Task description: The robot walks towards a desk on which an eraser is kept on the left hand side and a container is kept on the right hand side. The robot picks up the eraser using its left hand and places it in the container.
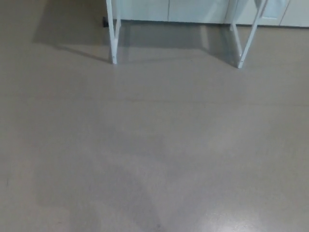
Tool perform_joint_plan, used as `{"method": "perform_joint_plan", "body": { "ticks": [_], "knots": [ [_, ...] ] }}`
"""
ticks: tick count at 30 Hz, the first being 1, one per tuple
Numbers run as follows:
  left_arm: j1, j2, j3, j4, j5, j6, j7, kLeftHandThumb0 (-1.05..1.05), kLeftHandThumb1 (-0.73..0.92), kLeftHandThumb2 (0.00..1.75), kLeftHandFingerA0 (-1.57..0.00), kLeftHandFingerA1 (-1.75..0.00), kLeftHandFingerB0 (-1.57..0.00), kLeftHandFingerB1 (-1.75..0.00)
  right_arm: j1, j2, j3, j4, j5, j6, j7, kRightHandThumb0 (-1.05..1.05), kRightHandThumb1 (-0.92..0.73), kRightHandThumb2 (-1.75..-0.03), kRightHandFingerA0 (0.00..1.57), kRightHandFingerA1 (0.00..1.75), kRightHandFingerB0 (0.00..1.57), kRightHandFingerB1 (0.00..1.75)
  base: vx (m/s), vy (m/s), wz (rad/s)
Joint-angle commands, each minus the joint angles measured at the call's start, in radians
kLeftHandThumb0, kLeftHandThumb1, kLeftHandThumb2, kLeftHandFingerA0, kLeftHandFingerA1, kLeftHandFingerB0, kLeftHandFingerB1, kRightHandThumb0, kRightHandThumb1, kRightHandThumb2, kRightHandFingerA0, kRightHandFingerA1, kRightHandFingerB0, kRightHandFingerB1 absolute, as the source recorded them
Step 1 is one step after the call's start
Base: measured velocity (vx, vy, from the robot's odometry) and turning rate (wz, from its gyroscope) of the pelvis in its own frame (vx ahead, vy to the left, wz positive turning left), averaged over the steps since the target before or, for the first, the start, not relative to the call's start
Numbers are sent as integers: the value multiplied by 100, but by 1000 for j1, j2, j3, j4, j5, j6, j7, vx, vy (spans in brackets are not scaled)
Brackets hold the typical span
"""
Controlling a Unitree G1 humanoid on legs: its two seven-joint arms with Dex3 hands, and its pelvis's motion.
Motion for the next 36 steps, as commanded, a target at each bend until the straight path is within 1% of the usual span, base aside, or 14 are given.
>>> {"method": "perform_joint_plan", "body": {
  "ticks": [1,4,9,10,13,14,17,18,19,22,29,31,34,36],
  "knots": [
    [-13,29,-2,8,5,-78,15,-27,63,59,-44,-42,-33,-32,1,-10,17,15,-14,-50,-8,-17,-46,-53,61,62,48,57,190,446,-7],
    [-11,32,-11,12,9,-90,19,-27,64,59,-41,-42,-33,-32,-5,-14,28,27,-16,-59,-8,-17,-45,-53,61,62,50,57,211,308,-7],
    [-11,34,-28,19,23,-106,45,-27,64,59,-43,-42,-34,-32,-15,-14,35,37,-18,-62,-17,-17,-45,-52,62,63,50,57,227,96,6],
    [-9,34,-30,16,23,-108,48,-27,64,59,-43,-41,-34,-32,-17,-14,36,41,-18,-63,-18,-22,-40,-64,62,68,47,61,269,-48,13],
    [-2,36,-36,10,21,-119,51,-26,65,59,-41,-42,-32,-32,-19,-12,38,50,-18,-67,-20,-22,-40,-63,63,68,48,61,286,-112,13],
    [0,35,-40,5,22,-117,55,-27,65,59,-41,-41,-33,-32,-19,-13,38,50,-17,-68,-19,-16,-45,-53,63,64,51,58,213,-184,17],
    [0,35,-48,6,26,-125,66,-26,65,59,-42,-41,-33,-32,-20,-14,41,48,-20,-66,-19,-16,-45,-53,62,62,50,57,376,-211,-12],
    [-1,39,-56,13,36,-141,73,-27,66,59,-42,-41,-32,-32,-20,-15,44,46,-25,-68,-24,-18,-45,-53,62,62,51,58,394,-397,76],
    [-1,40,-62,17,43,-153,82,-28,64,58,-44,-41,-35,-32,-20,-17,46,46,-25,-70,-23,-17,-46,-52,61,62,50,58,352,-305,77],
    [-9,39,-70,20,40,-160,76,-27,65,59,-41,-42,-32,-32,-27,-24,51,50,-30,-76,-26,-16,-45,-53,62,61,50,56,293,-114,16],
    [-2,-5,-52,-52,9,-110,93,-28,63,59,-41,-41,-33,-32,-29,-12,53,52,-23,-70,-33,-15,-45,-53,65,63,53,56,256,47,-11],
    [-13,-13,-54,-43,11,-104,98,-30,63,58,-44,-40,-33,-31,-29,-12,55,46,-26,-64,-40,-18,-46,-53,63,63,51,57,350,189,-9],
    [4,-45,-47,-108,2,-62,118,-27,63,59,-40,-40,-32,-32,-26,-4,62,50,-34,-72,-49,-15,-46,-53,66,64,52,57,282,101,-26],
    [13,-67,-49,-161,2,-40,137,-25,63,59,-40,-39,-33,-32,-25,4,62,47,-30,-70,-52,-17,-45,-53,64,64,51,58,271,118,-6]
  ]
}}
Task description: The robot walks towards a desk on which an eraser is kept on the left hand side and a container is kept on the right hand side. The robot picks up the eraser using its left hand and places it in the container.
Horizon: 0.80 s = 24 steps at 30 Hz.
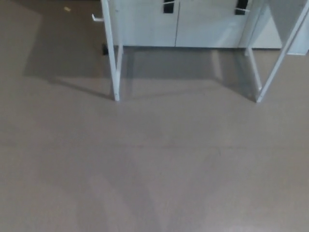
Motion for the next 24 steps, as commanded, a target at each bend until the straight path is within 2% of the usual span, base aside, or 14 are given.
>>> {"method": "perform_joint_plan", "body": {
  "ticks": [1,7,14,15,16,17,18,24],
  "knots": [
    [24,-40,2,-85,-18,54,51,-25,64,59,-39,-39,-33,-32,8,0,-1,5,0,-19,-18,-16,-44,-53,63,64,51,59,287,143,-1],
    [48,-43,-9,-60,21,10,79,-26,63,59,-40,-41,-34,-32,18,0,10,16,-10,-43,-12,-17,-46,-53,62,62,52,58,280,55,11],
    [73,19,-23,-4,41,-56,61,-28,64,59,-43,-41,-34,-32,24,-3,26,33,-24,-60,-15,-18,-47,-53,62,62,53,58,335,-206,24],
    [81,26,-24,4,42,-63,60,-28,63,58,-44,-41,-35,-32,32,-4,33,33,-34,-68,-25,-25,-42,-65,65,67,51,60,371,-338,36],
    [82,28,-25,9,41,-66,60,-28,63,58,-44,-41,-35,-32,34,-4,35,36,-34,-70,-26,-25,-42,-65,65,67,51,60,368,-339,0],
    [81,34,-29,29,52,-83,75,-27,62,59,-46,-41,-37,-33,38,0,35,38,-30,-74,-24,-24,-41,-65,66,68,51,61,354,-320,3],
    [81,37,-33,41,56,-91,78,-27,63,59,-46,-41,-37,-33,42,-1,38,38,-31,-75,-25,-18,-47,-53,65,62,53,57,294,-126,0],
    [83,48,-57,74,83,-129,103,-31,61,58,-47,-41,-37,-33,43,-8,61,46,-46,-87,-31,-18,-49,-53,64,60,52,56,268,-46,-9]
  ]
}}
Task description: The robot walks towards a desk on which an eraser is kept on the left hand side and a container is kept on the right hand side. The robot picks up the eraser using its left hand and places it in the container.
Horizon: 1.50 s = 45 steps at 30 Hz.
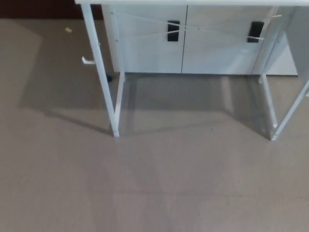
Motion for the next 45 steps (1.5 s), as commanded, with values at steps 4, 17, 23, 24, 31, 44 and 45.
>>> {"method": "perform_joint_plan", "body": {
  "ticks": [4,17,23,24,31,44,45],
  "knots": [
    [-22,36,-22,53,48,-109,45,-32,61,58,-48,-42,-37,-33,-15,-3,15,6,-14,-31,-13,-18,-49,-53,66,61,52,56,485,140,-18],
    [-38,55,-61,58,87,-127,90,-31,63,59,-47,-40,-36,-32,-50,0,14,37,-14,-41,-22,-14,-50,-53,65,62,53,57,224,-66,8],
    [-35,61,-77,77,101,-148,105,-33,64,59,-48,-40,-36,-32,-47,-4,23,29,-24,-39,-24,-16,-50,-53,65,62,52,57,332,-223,9],
    [-37,61,-80,82,106,-152,113,-33,65,61,-48,-41,-36,-33,-46,-5,25,24,-26,-33,-26,-16,-51,-53,64,61,51,56,230,-129,-3],
    [-40,59,-81,86,108,-151,115,-34,64,59,-47,-40,-36,-32,-64,-7,34,38,-30,-30,-29,-17,-51,-53,63,60,52,56,242,-17,-8],
    [-37,65,-93,85,130,-176,158,-32,65,61,-49,-42,-36,-33,-87,-4,51,52,-41,-34,-43,-15,-51,-53,65,61,52,57,229,5,9],
    [-43,64,-92,86,127,-177,157,-32,64,60,-49,-42,-36,-33,-94,-4,51,53,-39,-34,-41,-15,-51,-53,65,61,51,57,52,-162,15]
  ]
}}
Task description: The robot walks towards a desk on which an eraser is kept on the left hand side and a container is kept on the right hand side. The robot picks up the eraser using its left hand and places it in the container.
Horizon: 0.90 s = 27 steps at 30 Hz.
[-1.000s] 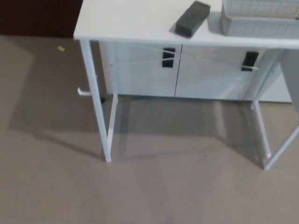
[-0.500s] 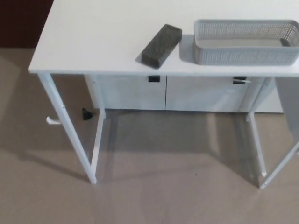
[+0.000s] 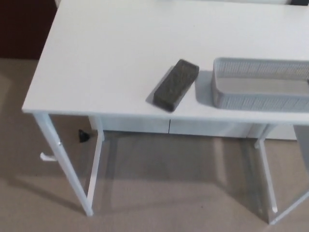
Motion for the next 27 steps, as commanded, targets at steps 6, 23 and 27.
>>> {"method": "perform_joint_plan", "body": {
  "ticks": [6,23,27],
  "knots": [
    [-4,5,-11,41,23,-67,24,-31,65,59,-47,-40,-34,-32,-8,-13,4,10,-8,-20,-10,-17,-49,-53,65,62,54,58,234,-265,8],
    [1,3,-91,32,104,-116,123,-31,63,59,-51,-40,-34,-32,-52,-16,8,33,-9,-13,-20,-16,-47,-54,68,66,53,59,77,121,-3],
    [-2,11,-102,1,110,-103,134,-32,64,59,-51,-40,-35,-32,-67,-13,19,25,-28,-3,-48,-17,-46,-53,70,66,56,59,117,-23,4]
  ]
}}
